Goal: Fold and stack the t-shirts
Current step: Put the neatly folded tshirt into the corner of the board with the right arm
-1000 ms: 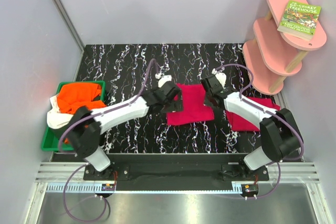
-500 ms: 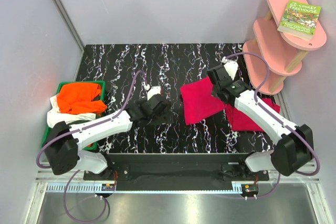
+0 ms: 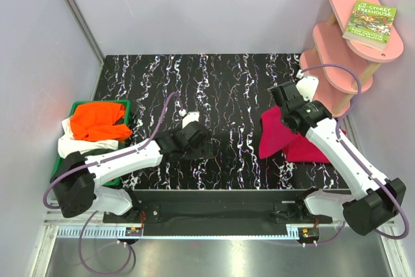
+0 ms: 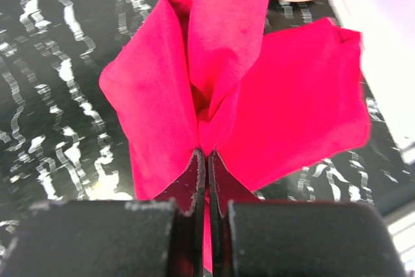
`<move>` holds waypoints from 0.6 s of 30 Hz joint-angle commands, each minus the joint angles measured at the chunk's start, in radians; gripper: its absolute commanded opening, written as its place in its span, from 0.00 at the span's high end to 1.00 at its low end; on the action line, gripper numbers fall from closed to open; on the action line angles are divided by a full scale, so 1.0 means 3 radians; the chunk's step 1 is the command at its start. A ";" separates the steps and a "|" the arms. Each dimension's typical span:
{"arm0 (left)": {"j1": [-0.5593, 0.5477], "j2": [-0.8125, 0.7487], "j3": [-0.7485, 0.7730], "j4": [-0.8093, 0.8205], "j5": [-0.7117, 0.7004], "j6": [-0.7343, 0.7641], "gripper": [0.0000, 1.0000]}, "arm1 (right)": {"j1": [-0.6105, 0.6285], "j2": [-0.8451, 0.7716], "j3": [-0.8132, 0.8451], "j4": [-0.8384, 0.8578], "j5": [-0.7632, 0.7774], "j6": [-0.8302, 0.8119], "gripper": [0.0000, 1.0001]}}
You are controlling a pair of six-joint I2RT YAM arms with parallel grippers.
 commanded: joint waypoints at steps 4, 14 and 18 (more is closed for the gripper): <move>-0.0026 -0.0089 -0.0043 0.0120 0.0099 0.0036 0.01 | -0.0256 -0.0302 0.0165 -0.0362 0.0412 0.0060 1.00; -0.0026 -0.0083 -0.0058 0.0126 0.0207 0.0097 0.01 | -0.0594 -0.0435 -0.0034 -0.0525 0.0422 0.0121 1.00; -0.0026 -0.0078 -0.0079 0.0131 0.0222 0.0112 0.02 | -0.0661 -0.0420 -0.0223 -0.0633 0.0437 0.0269 1.00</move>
